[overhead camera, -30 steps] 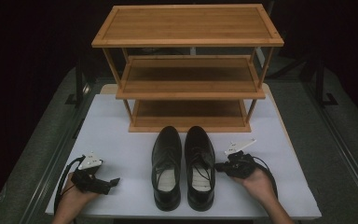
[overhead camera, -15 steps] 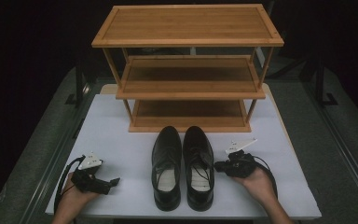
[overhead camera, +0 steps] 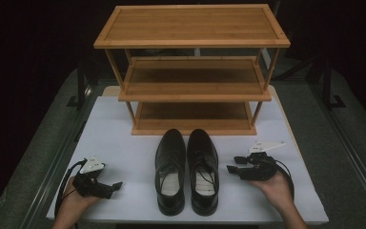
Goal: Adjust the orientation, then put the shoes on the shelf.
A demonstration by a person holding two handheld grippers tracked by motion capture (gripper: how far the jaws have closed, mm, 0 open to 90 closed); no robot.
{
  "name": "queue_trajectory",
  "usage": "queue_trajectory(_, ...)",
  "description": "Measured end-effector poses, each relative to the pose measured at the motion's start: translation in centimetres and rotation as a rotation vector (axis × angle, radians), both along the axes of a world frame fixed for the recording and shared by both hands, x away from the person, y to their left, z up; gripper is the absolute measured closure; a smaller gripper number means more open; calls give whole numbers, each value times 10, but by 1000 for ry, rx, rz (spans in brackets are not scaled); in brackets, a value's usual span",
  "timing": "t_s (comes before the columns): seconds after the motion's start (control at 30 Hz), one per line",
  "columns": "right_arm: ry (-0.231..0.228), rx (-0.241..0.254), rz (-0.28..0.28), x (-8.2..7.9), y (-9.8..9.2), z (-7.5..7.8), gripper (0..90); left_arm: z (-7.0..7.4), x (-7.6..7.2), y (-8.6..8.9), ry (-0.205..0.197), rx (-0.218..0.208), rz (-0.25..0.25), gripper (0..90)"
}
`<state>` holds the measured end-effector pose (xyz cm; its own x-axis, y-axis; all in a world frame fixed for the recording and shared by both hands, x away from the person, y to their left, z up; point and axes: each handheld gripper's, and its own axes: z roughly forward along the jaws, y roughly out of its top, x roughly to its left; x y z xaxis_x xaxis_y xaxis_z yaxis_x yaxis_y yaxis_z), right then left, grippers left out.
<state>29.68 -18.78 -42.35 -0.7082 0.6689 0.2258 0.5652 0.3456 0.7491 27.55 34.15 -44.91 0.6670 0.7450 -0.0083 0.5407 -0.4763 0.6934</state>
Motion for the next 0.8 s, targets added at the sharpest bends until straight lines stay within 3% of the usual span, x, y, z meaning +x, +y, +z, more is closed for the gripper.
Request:
queue_trajectory(0.17,-23,34,-11,-4,-3,9,412,9,-2,-7,-8,-62,-9,3)
queue_trajectory(0.23,-28,45,-11,-4,-3,12,394,15,-4,-11,-31,-95,-15,89)
queue_trajectory(0.47,-45,62,4,-4,1,19,377,33,-4,-26,-40,-194,-60,183)
queue_trajectory(0.6,-53,72,19,-5,6,23,370,45,-3,-36,-53,-228,-83,233)
queue_trajectory(0.8,-69,90,43,-6,16,33,370,62,1,-54,-70,-245,-124,269)
